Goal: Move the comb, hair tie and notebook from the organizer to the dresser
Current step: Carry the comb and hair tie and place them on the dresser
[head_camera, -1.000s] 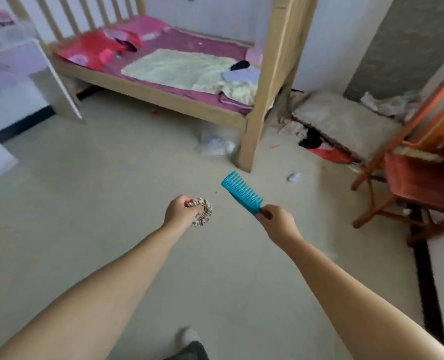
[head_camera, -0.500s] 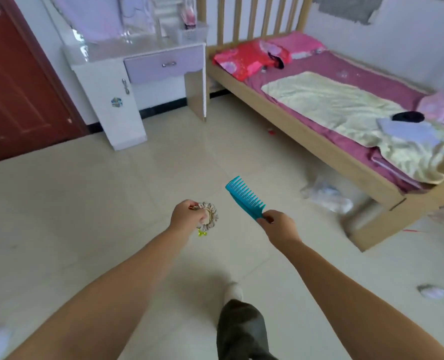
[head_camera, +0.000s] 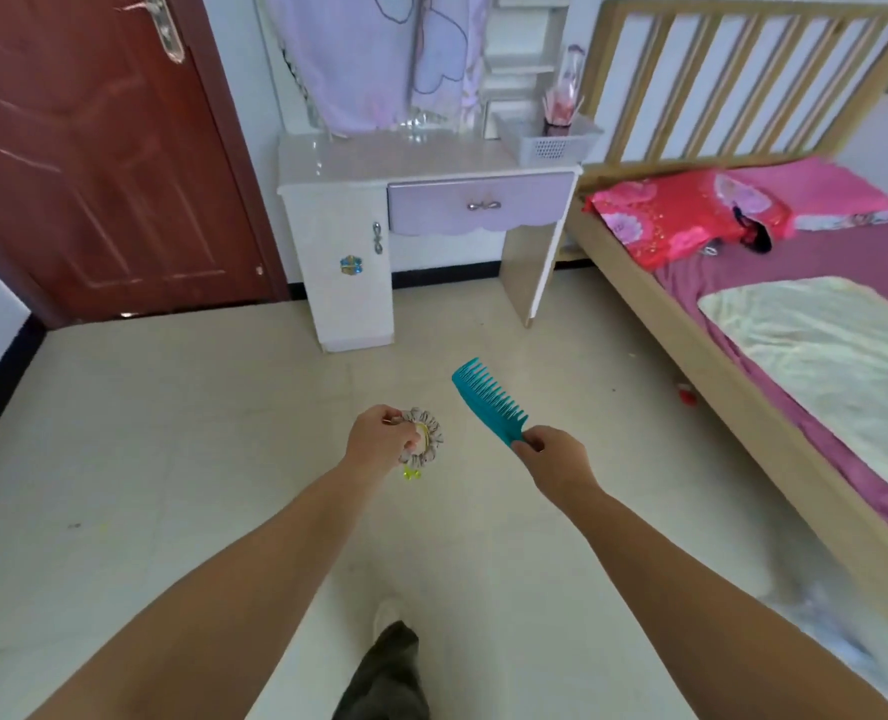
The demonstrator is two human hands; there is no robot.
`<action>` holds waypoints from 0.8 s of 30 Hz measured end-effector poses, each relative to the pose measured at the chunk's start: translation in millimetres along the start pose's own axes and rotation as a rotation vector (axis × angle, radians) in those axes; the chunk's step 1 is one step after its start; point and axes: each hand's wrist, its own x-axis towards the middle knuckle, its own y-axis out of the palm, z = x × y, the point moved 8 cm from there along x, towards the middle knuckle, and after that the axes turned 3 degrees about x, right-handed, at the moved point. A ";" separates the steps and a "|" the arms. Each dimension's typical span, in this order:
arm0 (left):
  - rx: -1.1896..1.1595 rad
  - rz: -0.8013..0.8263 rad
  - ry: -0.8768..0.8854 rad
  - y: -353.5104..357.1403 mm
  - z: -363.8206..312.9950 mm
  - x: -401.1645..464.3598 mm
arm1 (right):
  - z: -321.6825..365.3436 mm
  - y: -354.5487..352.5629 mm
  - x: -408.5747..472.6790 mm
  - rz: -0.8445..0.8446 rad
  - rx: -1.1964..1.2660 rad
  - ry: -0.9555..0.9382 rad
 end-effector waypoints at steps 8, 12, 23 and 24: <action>0.027 0.071 0.032 7.7 -119.0 230.3 | 69.4 -9.1 239.9 -0.035 -0.027 0.024; 0.074 0.097 0.068 20.8 -183.3 329.4 | 93.8 -36.0 338.7 -0.100 -0.028 0.046; 0.033 0.067 0.046 79.0 -302.8 601.7 | 140.5 -74.4 653.6 -0.128 0.023 0.021; 0.019 0.069 0.037 82.7 -315.3 623.9 | 148.3 -78.1 682.9 -0.118 0.023 0.012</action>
